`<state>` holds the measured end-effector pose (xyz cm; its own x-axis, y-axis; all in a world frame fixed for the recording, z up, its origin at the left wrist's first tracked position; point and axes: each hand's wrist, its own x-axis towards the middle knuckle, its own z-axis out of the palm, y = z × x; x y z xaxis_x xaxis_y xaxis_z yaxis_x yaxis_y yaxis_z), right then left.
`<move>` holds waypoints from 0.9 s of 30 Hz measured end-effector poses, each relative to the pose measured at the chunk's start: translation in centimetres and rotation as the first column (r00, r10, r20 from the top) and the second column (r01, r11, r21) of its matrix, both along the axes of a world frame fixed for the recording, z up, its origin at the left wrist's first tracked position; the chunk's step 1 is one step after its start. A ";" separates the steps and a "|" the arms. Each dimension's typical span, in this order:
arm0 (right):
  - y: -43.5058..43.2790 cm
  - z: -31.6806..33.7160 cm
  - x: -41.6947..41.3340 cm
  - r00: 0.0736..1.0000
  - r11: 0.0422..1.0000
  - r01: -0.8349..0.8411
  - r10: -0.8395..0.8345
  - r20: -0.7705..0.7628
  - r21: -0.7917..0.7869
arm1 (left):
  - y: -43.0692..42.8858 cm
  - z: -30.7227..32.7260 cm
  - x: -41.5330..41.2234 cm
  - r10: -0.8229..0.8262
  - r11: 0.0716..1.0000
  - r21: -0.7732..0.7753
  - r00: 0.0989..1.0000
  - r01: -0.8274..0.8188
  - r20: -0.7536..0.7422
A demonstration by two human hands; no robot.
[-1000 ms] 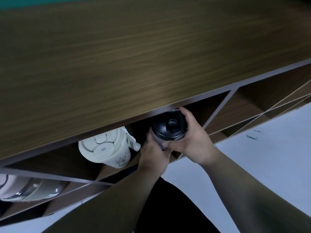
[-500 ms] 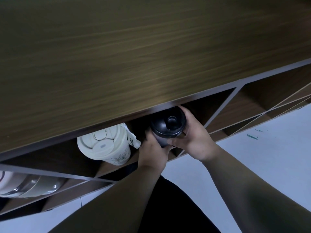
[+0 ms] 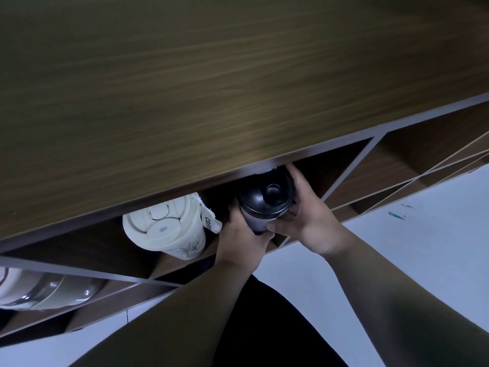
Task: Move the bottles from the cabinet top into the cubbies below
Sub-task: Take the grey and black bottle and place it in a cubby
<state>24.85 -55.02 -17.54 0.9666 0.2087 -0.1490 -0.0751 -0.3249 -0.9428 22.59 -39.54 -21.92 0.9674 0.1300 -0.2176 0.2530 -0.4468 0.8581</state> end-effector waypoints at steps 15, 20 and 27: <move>1.5 1.2 0.1 0.992 0.992 0.086 -0.076 0.104 -0.095 | 0.2 -0.4 0.1 -0.031 0.999 -0.007 0.997 0.031 0.065; 1.4 1.6 0.0 0.993 0.989 0.082 -0.071 0.089 -0.122 | 0.1 -0.4 0.2 -0.033 0.999 0.020 0.998 0.032 0.053; 1.5 1.7 -0.1 0.994 0.987 0.086 -0.075 0.084 -0.137 | 0.1 -1.0 0.2 -0.038 0.998 0.045 0.998 0.036 0.049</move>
